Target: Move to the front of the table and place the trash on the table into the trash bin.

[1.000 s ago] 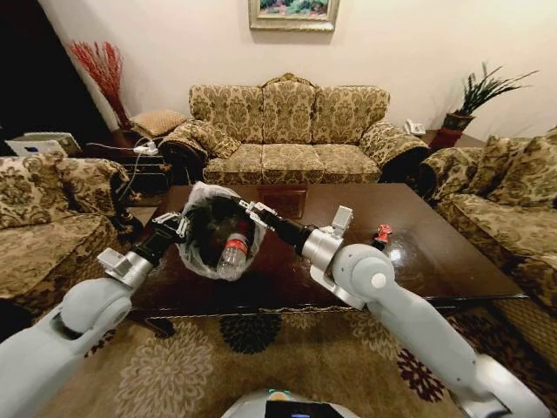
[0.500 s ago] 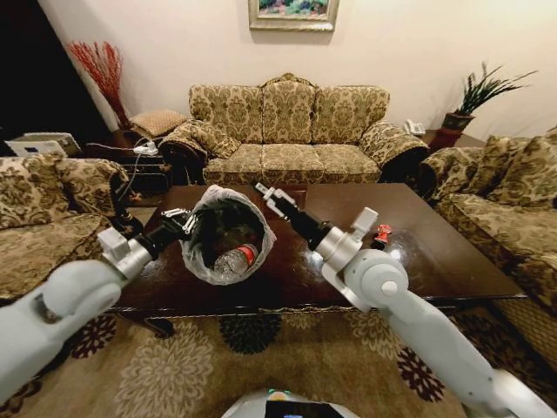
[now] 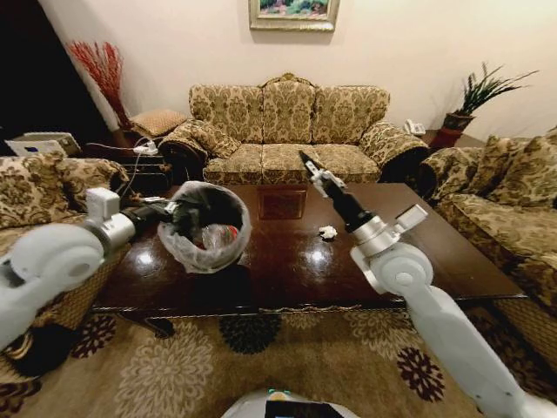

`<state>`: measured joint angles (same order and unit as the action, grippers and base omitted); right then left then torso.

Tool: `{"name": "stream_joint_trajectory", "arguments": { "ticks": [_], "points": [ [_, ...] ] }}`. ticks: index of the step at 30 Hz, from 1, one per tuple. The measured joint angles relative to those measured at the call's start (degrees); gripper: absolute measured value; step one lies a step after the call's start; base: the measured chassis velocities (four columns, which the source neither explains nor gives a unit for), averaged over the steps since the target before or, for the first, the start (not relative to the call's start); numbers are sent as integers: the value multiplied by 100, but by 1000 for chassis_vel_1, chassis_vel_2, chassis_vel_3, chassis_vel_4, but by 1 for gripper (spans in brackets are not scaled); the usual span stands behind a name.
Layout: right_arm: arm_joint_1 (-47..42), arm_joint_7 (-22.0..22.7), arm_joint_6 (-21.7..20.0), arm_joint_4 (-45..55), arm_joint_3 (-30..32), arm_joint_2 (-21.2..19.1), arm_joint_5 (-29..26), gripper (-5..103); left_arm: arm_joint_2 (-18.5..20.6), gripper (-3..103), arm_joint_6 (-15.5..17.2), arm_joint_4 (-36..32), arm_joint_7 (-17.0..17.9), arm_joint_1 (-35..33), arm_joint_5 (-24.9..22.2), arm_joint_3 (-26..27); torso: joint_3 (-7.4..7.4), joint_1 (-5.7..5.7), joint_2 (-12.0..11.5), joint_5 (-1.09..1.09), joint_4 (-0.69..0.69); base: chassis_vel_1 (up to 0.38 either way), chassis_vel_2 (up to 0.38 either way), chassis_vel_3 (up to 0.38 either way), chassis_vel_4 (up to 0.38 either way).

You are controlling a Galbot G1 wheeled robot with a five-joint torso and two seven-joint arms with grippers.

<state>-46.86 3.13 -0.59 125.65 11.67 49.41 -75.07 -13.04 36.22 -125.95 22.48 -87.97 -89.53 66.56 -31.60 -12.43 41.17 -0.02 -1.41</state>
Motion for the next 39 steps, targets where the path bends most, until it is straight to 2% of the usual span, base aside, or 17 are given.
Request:
{"name": "stream_joint_trajectory", "arguments": {
  "ticks": [1, 2, 4, 8, 10, 15, 17, 18, 20, 22, 23, 25, 29, 32, 34, 39],
  "points": [
    [0, 0, 0, 0, 0, 0, 0, 100, 0, 3, 0, 0, 0, 0, 0, 0, 0, 0, 0, 0, 0, 0, 0, 0, 0],
    [-51, -7, 8, -22, 50, -51, 89, 100, 16, 3, 69, 34, 85, -11, -224, 76, 0, 0, 0, 0, 0, 0, 0, 0, 0],
    [-124, 79, -17, -119, 167, -159, 502, 100, 73, 3, 277, 130, 387, -31, -1034, 305, 0, 0, 1, 5, 0, 0, 0, 0, 0],
    [-153, 210, -40, -223, 224, -202, 844, 100, 73, 3, 292, 154, 478, -52, -1243, 365, 0, 0, 0, 1, 1, 0, 0, 0, 0],
    [-280, 586, -311, -315, 310, -205, 1373, 100, 23, 3, 361, 32, 785, -46, -1873, 445, 0, 0, 0, 3, -1, 0, 0, 0, 0],
    [-421, 902, -620, -347, 353, -171, 1501, 100, 33, 3, 326, 174, 1030, 71, -2328, 399, 1, 1, 1, 1, 1, 0, 0, 0, 0],
    [-412, 962, -676, -360, 291, -93, 1496, 100, 146, 3, 299, 240, 1172, 202, -2817, 321, 0, 1, 0, 9, 0, 0, 0, 0, 0],
    [-400, 980, -685, -363, 270, -47, 1496, 100, 145, 3, 304, 201, 1165, 228, -2980, 338, 0, 0, 0, 3, 0, 0, 0, 0, 0],
    [-391, 994, -696, -360, 260, -6, 1495, 100, 114, 3, 312, 188, 1121, 243, -2954, 386, -1, -1, 0, -2, 1, 0, 0, 0, 0],
    [-424, 1176, -811, -373, 264, 36, 1572, 100, 46, 3, 321, 171, 944, 174, -2442, 408, 0, 0, 1, 6, 0, 0, 0, 0, 0],
    [-424, 1176, -811, -373, 264, 36, 1572, 100, 46, 3, 321, 171, 944, 174, -2442, 408, 0, 0, 1, 6, 0, 0, 0, 0, 0],
    [-440, 1536, -1085, -501, 268, 64, 1908, 100, -24, 3, 332, 110, 866, 169, -2191, 411, 0, 1, 1, 2, 0, 0, 0, 0, 0],
    [-480, 1781, -1201, -703, 270, 85, 2280, 100, -183, 3, 330, 48, 760, 121, -1910, 386, 0, 0, 0, 1, 0, 0, 0, 0, 0],
    [-506, 1773, -1121, -811, 269, 79, 2411, 100, -292, 3, 324, 13, 757, 111, -1842, 378, 0, 0, 0, 3, 0, 0, 0, 0, 0],
    [-514, 1834, -921, -932, 222, 70, 2395, 100, -390, 3, 295, -6, 737, 78, -1732, 353, 0, 0, 1, 2, -1, 0, 0, 0, 0],
    [-576, 1757, -1079, -972, 195, 84, 2209, 100, -458, 3, 256, -13, 734, 86, -1676, 328, 0, 0, 0, 2, 0, 0, 0, 0, 0]
  ]
}}
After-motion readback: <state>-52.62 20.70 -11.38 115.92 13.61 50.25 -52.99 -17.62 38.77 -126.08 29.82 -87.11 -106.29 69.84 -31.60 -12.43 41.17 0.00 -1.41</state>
